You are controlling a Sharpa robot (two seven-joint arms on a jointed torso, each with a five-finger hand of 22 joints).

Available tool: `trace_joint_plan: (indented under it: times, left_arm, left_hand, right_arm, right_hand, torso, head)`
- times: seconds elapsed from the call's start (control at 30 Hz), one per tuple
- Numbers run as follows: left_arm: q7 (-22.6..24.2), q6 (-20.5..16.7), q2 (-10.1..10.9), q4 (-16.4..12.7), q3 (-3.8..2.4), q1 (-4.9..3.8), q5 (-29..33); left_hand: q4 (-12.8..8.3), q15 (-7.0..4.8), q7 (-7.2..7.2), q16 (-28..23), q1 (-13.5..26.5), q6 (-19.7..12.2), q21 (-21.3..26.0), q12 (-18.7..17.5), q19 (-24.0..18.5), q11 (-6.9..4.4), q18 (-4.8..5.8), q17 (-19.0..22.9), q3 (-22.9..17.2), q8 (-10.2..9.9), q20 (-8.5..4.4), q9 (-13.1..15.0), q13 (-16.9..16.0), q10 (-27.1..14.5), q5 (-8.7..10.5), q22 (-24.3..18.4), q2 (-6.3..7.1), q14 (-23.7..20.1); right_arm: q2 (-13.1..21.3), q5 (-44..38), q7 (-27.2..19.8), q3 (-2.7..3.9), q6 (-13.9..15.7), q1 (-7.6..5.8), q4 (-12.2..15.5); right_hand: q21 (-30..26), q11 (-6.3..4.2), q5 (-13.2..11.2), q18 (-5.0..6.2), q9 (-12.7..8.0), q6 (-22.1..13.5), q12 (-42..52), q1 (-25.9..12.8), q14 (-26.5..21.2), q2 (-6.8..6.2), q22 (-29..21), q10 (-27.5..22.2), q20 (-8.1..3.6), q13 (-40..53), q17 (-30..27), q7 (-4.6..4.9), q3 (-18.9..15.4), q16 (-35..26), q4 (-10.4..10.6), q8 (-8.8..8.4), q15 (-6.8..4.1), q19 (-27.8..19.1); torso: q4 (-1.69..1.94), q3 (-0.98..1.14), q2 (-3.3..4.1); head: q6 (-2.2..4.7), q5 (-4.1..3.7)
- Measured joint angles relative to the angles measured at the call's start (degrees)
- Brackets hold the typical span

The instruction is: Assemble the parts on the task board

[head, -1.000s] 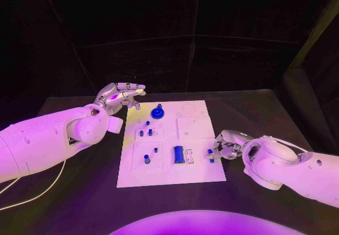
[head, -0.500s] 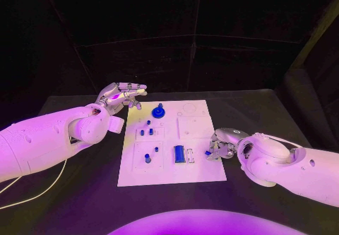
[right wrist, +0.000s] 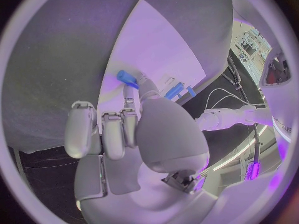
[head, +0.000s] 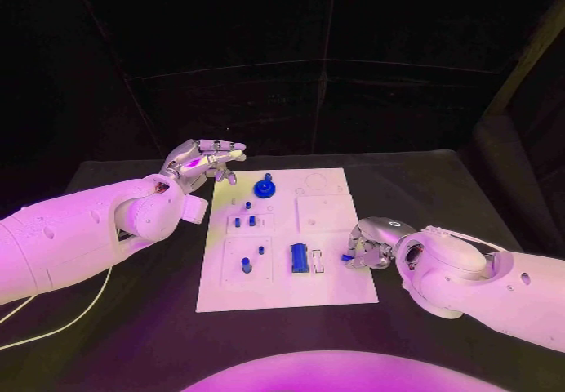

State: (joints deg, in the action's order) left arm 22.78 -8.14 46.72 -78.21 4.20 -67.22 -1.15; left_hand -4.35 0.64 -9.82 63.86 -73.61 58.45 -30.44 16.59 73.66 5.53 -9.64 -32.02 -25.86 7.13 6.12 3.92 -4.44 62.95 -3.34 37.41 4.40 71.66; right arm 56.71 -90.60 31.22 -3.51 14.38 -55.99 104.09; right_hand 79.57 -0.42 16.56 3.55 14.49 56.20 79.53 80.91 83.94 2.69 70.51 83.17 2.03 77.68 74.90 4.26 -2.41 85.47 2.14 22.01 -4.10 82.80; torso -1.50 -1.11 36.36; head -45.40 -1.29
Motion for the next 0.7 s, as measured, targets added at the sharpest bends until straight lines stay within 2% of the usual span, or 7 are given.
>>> trace_joint_plan:
  times: [0.13,0.23,0.37,0.47,0.53,0.7]
  left_arm:
    - [-0.03,0.02,-0.03,0.03,0.03,0.01,0.0]
    - [-0.05,0.04,-0.07,0.03,0.05,0.01,0.0]
    - [-0.07,0.04,-0.06,0.02,0.06,0.02,0.0]
    - [-0.08,0.04,-0.04,0.01,0.07,0.02,0.0]
    - [-0.1,0.04,-0.02,0.0,0.08,0.03,0.0]
    - [-0.11,0.05,-0.01,-0.04,0.08,0.03,0.0]
  left_hand:
    - [0.0,0.0,0.0,0.0,0.0,0.0,0.0,0.0,0.0,0.0,0.0,0.0,0.0,0.0,0.0,0.0,0.0,0.0,0.0,0.0,0.0,0.0]
    - [0.0,0.0,0.0,0.0,0.0,0.0,0.05,0.0,0.0,0.0,0.0,0.01,0.0,0.0,0.0,0.0,0.0,0.0,0.0,0.0,0.0,0.0]
    - [0.0,-0.21,0.0,0.0,0.0,0.0,0.26,0.0,0.0,0.0,0.0,0.1,0.0,0.0,0.0,0.0,0.0,0.0,0.0,-0.05,0.0,-0.22]
    - [0.0,-0.21,0.0,0.0,0.0,0.0,0.26,0.0,0.0,0.0,0.0,0.11,0.0,0.0,0.0,0.0,0.0,0.0,0.0,-0.05,0.0,-0.22]
    - [0.0,-0.21,0.0,0.0,0.0,0.0,0.26,0.0,0.0,0.0,0.0,0.1,0.0,0.0,0.0,0.0,0.0,0.0,0.0,-0.05,0.0,-0.21]
    - [0.0,-0.21,0.0,0.0,0.0,0.0,0.26,0.0,0.0,0.0,0.0,0.1,0.0,0.0,0.0,0.0,0.0,0.0,0.0,-0.04,0.0,-0.21]
  right_arm:
    - [0.86,2.87,-0.35,-0.2,2.51,0.24,0.86]
    - [1.2,5.69,-0.72,-0.34,4.16,0.38,1.61]
    - [1.38,8.91,-1.3,-0.32,5.96,0.39,2.31]
    - [1.36,11.34,-1.84,-0.3,7.5,0.38,2.67]
    - [1.15,12.69,-2.19,-0.3,8.38,0.37,2.81]
    - [0.17,15.0,-2.87,-0.3,9.85,0.37,2.9]
  right_hand:
    - [-0.16,-0.09,-0.89,0.0,-0.52,0.3,-0.11,0.0,-0.01,0.0,-0.27,-0.1,0.0,0.0,0.0,0.28,5.14,-0.13,-0.11,-1.0,-0.01,0.0]
    - [-0.16,-0.09,-1.12,0.0,-0.51,0.36,-0.53,-0.01,-0.01,-0.02,-0.26,-0.1,0.0,0.0,0.0,0.31,8.0,-0.14,0.03,-1.06,-0.01,0.0]
    - [-0.16,-0.09,-1.38,0.0,-0.51,0.32,-1.4,-1.97,0.02,-1.98,-0.1,-0.1,0.0,-2.35,0.0,0.27,13.57,-0.14,0.1,-1.41,-0.24,0.0]
    - [-0.16,-0.21,-1.38,0.0,-0.51,0.44,-1.15,-3.14,0.02,-3.15,-0.08,-0.19,0.0,-3.1,0.0,0.4,15.61,-0.14,0.14,-1.42,-0.43,0.0]
    - [-0.16,-0.21,-1.62,0.0,-0.51,0.48,-1.03,-4.41,0.01,-4.42,-0.08,-0.19,0.0,-2.81,0.0,0.43,17.99,-0.14,0.25,-1.42,-0.45,0.0]
    - [-0.16,-0.21,-1.71,0.0,-0.37,0.51,-1.0,-5.86,0.01,-5.88,-0.08,-0.19,0.0,-2.73,0.0,0.46,20.11,-0.14,0.39,-1.06,-0.45,0.0]
  torso:
    - [0.01,0.0,-0.01]
    - [0.02,-0.03,-0.01]
    - [0.04,-0.03,0.02]
    - [0.03,-0.03,0.05]
    - [0.03,-0.04,0.07]
    - [-0.01,-0.03,0.07]
  head:
    - [0.07,-0.04]
    - [0.1,-0.05]
    - [0.12,0.07]
    - [0.05,0.14]
    - [0.01,0.21]
    - [-0.12,0.29]
